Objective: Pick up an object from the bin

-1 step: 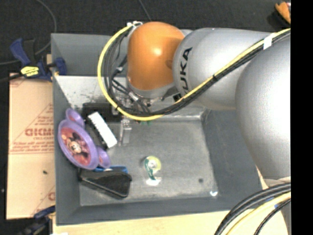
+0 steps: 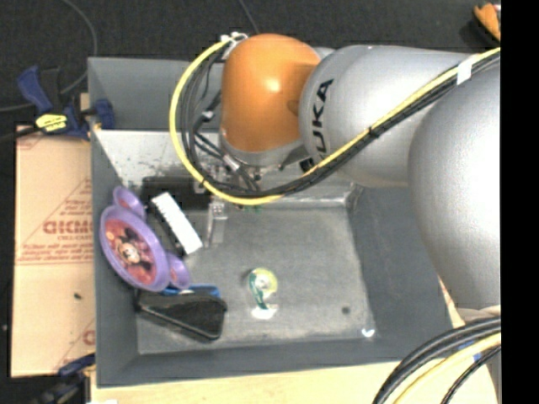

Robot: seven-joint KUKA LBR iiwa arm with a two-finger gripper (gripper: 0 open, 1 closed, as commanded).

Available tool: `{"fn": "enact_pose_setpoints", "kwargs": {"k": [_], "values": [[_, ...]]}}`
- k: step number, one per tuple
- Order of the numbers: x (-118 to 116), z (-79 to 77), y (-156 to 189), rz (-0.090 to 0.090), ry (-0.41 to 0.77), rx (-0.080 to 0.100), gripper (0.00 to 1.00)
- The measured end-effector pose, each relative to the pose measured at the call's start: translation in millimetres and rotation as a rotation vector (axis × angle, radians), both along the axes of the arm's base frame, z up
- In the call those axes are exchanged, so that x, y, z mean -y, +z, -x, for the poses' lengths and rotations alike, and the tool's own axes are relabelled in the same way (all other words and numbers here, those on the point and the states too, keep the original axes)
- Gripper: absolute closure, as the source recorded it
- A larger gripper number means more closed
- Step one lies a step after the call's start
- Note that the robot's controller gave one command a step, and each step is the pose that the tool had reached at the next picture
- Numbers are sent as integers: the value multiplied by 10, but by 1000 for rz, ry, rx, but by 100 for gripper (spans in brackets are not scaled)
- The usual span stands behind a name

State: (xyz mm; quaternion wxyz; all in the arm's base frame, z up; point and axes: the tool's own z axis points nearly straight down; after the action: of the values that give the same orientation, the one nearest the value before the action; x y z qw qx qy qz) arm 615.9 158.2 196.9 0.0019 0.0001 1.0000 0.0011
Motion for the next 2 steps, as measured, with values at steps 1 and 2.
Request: {"fn": "enact_pose_setpoints", "kwargs": {"k": [1, 2], "values": [[-454, -104, -966, 1, -245, 0, 0], [-656, 120, -569, -3, -167, 8, 0]]}}
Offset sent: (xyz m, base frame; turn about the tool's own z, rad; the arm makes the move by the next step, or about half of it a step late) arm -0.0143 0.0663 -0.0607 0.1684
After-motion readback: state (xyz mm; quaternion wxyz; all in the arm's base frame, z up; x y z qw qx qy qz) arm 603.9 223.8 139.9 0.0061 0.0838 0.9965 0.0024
